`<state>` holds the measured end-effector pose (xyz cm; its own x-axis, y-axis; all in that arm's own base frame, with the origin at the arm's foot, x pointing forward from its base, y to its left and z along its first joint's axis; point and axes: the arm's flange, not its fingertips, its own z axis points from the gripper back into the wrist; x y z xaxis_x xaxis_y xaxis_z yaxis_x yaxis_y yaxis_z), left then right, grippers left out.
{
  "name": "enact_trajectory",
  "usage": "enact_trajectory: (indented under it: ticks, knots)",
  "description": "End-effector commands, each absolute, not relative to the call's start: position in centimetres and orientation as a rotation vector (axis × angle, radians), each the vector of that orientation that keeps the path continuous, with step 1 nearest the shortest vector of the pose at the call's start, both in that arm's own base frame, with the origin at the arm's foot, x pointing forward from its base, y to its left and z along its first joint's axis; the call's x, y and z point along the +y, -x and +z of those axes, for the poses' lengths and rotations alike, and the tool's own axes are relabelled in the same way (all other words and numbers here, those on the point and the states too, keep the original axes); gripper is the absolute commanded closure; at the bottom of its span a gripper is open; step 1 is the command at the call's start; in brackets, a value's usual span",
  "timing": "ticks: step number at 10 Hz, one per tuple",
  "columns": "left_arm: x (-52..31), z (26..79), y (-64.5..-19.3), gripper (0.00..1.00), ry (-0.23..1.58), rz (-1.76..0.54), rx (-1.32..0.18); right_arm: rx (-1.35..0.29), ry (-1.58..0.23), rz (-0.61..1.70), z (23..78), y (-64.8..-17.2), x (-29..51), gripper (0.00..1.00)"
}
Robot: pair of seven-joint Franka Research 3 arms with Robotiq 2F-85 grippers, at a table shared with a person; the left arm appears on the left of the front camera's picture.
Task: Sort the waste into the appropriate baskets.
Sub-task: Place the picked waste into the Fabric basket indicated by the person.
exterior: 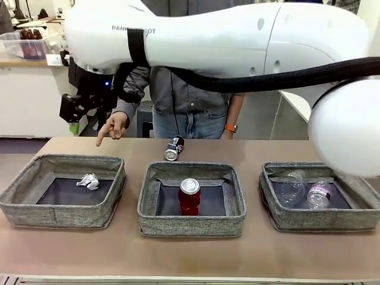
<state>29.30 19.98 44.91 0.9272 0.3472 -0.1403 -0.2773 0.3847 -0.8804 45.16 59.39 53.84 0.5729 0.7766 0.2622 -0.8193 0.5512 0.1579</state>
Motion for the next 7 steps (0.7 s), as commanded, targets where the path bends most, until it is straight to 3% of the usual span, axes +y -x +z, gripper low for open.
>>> enact_trajectory:
  ticks: [1,3,7]
  knots:
    - [15.7,46.3,-29.3,0.00,1.246,0.294,-0.102,-0.011,-0.235,0.883,57.7,-43.8,53.9,0.00]
    - [8.9,46.4,-30.4,0.00,1.349,0.173,-0.085,0.076,-0.150,0.745,60.2,-41.8,45.2,0.00]
    - [-2.5,45.9,-31.7,0.00,1.449,-0.012,0.025,-0.042,-0.501,0.249,58.9,-37.2,27.0,0.00]
